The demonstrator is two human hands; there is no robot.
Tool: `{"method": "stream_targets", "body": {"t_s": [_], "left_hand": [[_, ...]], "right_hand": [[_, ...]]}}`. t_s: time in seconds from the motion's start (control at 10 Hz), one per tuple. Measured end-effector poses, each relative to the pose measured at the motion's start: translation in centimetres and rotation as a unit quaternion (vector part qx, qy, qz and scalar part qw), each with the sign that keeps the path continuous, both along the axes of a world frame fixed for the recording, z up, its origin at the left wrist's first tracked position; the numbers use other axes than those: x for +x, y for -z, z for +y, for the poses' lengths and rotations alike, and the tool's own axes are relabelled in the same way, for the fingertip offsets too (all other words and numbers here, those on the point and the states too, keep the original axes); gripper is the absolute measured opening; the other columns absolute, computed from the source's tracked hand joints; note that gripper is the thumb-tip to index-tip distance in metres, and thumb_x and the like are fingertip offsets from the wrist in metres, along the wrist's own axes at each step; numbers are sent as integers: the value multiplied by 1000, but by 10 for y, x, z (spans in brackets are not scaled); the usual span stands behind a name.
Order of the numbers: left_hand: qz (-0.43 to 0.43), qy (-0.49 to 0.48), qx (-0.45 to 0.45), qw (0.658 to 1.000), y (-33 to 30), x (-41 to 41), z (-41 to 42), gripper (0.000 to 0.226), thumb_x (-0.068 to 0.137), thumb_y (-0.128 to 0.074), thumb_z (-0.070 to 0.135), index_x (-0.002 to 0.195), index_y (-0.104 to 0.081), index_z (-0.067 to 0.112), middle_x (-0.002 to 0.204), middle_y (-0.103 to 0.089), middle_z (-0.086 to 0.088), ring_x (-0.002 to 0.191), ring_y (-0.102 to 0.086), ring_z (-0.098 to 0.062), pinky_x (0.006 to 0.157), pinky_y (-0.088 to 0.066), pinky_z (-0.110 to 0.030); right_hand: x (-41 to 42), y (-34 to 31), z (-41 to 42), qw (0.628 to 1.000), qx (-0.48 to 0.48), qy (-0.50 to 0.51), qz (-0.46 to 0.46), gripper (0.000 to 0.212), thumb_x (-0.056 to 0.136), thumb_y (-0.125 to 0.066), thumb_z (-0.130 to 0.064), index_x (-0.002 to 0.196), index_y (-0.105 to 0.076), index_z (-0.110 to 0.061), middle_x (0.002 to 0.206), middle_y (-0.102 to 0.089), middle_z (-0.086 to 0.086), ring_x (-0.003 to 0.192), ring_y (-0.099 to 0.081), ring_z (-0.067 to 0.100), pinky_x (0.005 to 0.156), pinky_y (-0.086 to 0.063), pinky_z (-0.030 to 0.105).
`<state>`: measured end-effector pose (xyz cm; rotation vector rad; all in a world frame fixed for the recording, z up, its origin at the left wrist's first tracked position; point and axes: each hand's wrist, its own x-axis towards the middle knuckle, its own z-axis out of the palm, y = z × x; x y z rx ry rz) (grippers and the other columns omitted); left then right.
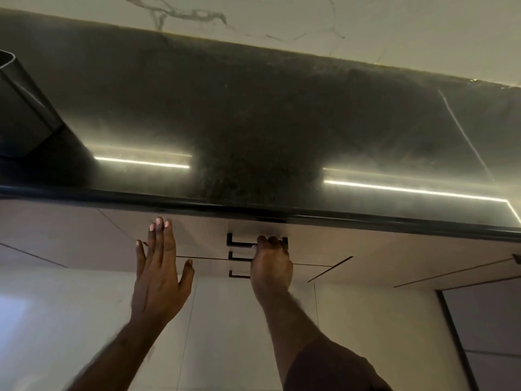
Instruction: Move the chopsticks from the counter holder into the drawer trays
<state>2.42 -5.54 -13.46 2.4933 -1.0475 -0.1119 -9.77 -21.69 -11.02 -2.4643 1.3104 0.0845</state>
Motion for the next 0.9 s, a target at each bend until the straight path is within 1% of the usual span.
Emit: {"method": "stream_targets", "body": {"t_s": [0.1, 0.2, 0.4, 0.5, 0.6, 0.7, 0.8, 0.9], "left_hand": [[10, 3, -9, 1000, 1, 2, -6, 84, 87, -36, 44, 152, 10, 15, 162, 11, -5, 148, 13, -16, 119, -3, -50], [11, 15, -10, 1000, 3, 8, -7, 85, 86, -35, 45, 152, 12, 17, 161, 13, -5, 147, 14, -13, 119, -5, -50], [15, 22, -19, 999, 1, 13, -4, 87, 85, -41, 39, 152, 11, 16, 161, 7, -6, 147, 13, -11, 119, -7, -50], [10, 37, -18, 999, -2, 8, -3, 86, 86, -42, 38, 152, 10, 16, 162, 7, -6, 147, 13, -10, 119, -7, -50], [6, 52, -17, 999, -8, 2, -3, 82, 88, -33, 46, 153, 6, 15, 162, 5, -5, 148, 9, -12, 119, -5, -47], [3, 73, -12, 997, -16, -2, -1, 75, 90, -28, 49, 153, -3, 18, 161, -4, -4, 149, 3, -15, 119, -9, -49], [-4, 96, -19, 995, -29, -4, 3, 72, 93, -19, 59, 153, -9, 19, 159, -13, -6, 147, -6, -18, 116, -18, -53], [-6, 129, -46, 991, -56, -6, 0, 70, 95, -23, 56, 152, -13, 16, 157, -19, -7, 146, -15, -20, 114, -25, -52]], "right_hand": [[5, -3, -7, 1000, 23, 5, 8, 45, 91, -61, -18, 135, -47, -16, 138, -50, 11, 128, -46, 27, 92, -52, 36], [9, -6, -11, 999, 44, 6, 10, 49, 90, -62, -17, 136, -45, -17, 140, -47, 11, 130, -44, 28, 97, -49, 39], [13, -6, -16, 998, 64, 16, 11, 47, 91, -60, -17, 136, -45, -19, 140, -46, 13, 129, -43, 29, 97, -48, 42], [8, -11, -13, 998, 54, 1, 25, 48, 90, -63, -15, 135, -46, -17, 139, -47, 13, 129, -44, 29, 96, -49, 40], [-2, -21, -9, 1000, -1, -21, -3, 35, 93, -60, -23, 127, -52, -16, 121, -61, 10, 110, -59, 23, 86, -54, 35], [-14, -37, -6, 997, -51, -55, -32, 31, 97, -49, -38, 114, -60, -15, 97, -69, 6, 84, -65, 20, 71, -50, 30], [-24, -57, -5, 990, -96, -82, -67, 36, 97, -42, -44, 107, -63, -17, 92, -70, 5, 79, -65, 21, 68, -45, 30], [-26, -85, -10, 983, -110, -85, -119, 35, 97, -41, -47, 102, -62, -19, 87, -68, 2, 75, -63, 18, 72, -50, 30]]}}
